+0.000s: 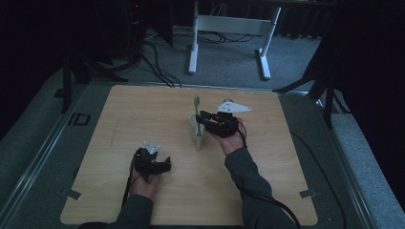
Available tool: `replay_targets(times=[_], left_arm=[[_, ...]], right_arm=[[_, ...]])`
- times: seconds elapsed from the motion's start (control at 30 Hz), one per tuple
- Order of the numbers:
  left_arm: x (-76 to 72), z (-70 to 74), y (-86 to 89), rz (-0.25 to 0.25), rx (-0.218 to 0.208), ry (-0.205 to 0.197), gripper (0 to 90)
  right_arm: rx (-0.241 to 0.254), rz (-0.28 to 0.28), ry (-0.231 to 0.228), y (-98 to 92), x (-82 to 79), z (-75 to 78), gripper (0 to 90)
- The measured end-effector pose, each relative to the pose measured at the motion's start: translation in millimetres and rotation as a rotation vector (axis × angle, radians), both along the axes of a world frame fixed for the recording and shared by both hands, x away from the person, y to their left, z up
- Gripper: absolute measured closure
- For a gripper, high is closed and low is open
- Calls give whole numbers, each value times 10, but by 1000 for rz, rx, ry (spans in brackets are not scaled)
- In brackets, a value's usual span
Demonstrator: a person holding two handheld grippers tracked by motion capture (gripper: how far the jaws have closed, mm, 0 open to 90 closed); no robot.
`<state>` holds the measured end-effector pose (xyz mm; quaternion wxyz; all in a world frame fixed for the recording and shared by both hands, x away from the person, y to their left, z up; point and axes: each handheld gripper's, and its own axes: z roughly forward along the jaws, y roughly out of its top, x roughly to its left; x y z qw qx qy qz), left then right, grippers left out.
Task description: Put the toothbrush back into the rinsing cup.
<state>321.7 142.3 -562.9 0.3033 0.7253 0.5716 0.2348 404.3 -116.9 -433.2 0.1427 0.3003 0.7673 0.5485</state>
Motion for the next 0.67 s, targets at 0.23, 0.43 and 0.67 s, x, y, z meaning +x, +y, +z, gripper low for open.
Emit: replay_targets(times=[0.23,0.43,0.67], left_arm=[[0,0,0,-2,1,1,146],[0,0,0,-3,1,1,146],[0,0,0,-3,1,1,146]], right_arm=[[-67,10,26,7,-47,-40,315],[-70,-1,39,-24,-57,-76,277],[-76,0,37,-47,-100,-70,234]])
